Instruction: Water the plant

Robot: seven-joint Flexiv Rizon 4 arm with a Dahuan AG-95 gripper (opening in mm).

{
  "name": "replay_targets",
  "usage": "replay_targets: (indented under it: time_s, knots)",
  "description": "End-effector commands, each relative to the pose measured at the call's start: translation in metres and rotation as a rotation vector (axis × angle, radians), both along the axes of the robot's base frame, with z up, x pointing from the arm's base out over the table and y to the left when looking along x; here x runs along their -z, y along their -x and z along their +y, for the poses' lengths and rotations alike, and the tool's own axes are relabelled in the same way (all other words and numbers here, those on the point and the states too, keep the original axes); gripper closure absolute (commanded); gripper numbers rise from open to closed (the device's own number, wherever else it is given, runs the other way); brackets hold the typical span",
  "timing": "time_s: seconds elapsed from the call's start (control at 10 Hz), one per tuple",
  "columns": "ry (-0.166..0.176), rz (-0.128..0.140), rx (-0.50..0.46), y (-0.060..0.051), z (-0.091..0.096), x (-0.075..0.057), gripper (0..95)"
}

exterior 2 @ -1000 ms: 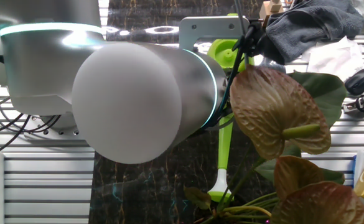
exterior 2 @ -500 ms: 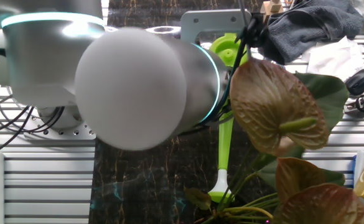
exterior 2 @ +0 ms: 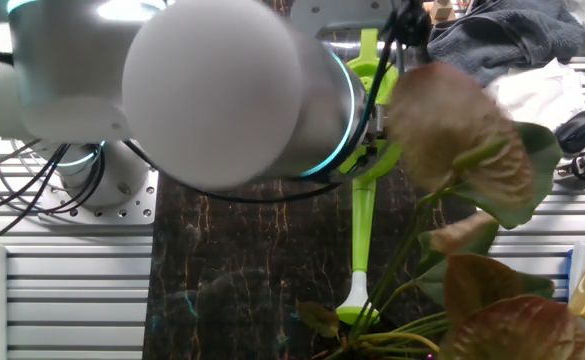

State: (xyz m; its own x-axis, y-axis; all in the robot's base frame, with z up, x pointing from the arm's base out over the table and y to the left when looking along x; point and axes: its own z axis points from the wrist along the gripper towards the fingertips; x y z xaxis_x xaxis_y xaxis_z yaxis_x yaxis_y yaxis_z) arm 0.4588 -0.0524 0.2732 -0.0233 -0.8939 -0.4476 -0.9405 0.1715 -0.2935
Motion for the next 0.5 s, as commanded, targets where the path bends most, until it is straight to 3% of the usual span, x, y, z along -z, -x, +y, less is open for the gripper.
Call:
replay_targets:
  time_s: [0.1, 0.5]
  knots:
    - [0.012, -0.003, -0.006, -0.0004, -0.0001, 0.0002, 95.0]
    - [0.020, -0.004, -0.010, -0.0005, 0.0000, 0.0010, 95.0]
